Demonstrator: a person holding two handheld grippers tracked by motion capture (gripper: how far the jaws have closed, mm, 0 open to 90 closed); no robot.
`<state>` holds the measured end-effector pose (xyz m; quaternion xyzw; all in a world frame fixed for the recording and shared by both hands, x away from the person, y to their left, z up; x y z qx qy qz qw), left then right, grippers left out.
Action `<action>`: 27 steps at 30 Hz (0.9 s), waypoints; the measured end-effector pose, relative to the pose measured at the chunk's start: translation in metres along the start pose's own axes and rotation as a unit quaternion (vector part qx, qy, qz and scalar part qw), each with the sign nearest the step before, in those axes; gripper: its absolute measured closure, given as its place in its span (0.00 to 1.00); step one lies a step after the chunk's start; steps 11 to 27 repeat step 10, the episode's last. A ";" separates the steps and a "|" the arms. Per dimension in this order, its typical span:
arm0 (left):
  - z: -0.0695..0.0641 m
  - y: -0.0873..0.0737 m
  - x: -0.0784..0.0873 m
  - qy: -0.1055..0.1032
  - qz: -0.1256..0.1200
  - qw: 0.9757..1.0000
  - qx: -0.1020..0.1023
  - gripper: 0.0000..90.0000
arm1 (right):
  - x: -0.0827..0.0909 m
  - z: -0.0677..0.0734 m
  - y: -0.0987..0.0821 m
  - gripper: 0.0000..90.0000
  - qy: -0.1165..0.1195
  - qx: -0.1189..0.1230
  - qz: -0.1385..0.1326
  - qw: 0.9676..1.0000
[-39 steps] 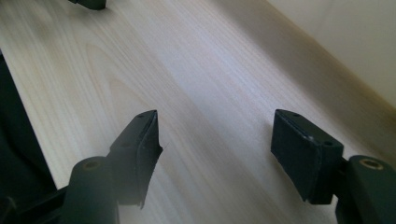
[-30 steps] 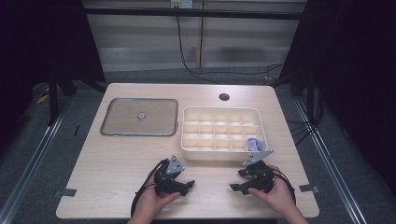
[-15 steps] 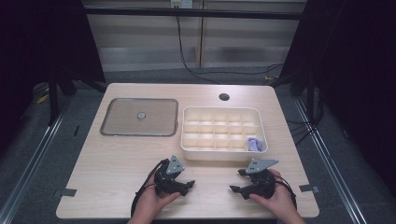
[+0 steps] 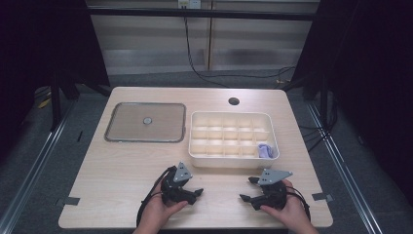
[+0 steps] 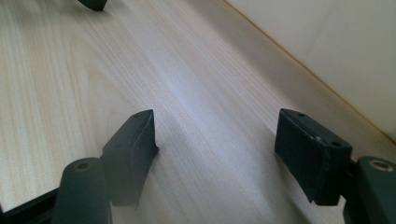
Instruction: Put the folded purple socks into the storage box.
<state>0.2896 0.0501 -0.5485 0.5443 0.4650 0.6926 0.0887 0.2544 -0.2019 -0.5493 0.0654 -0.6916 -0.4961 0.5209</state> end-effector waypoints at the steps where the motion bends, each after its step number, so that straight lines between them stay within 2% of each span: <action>1: 0.000 0.000 0.000 0.000 0.002 1.000 0.000 0.23 | 0.000 0.000 0.000 0.31 0.001 0.000 0.000 1.000; 27: 0.000 0.000 0.000 0.000 0.000 1.000 0.000 0.23 | 0.000 0.001 0.000 0.30 0.002 0.001 0.000 1.000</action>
Point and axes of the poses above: each handheld gripper's, and its own axes: x roughly backward along the jaws, y roughly out of its top, z roughly to its left, the point moved 6 cm from there along -x, roughly forward along the jaws, and after that the axes turned 1 degree about -z, right-handed, at the moved point
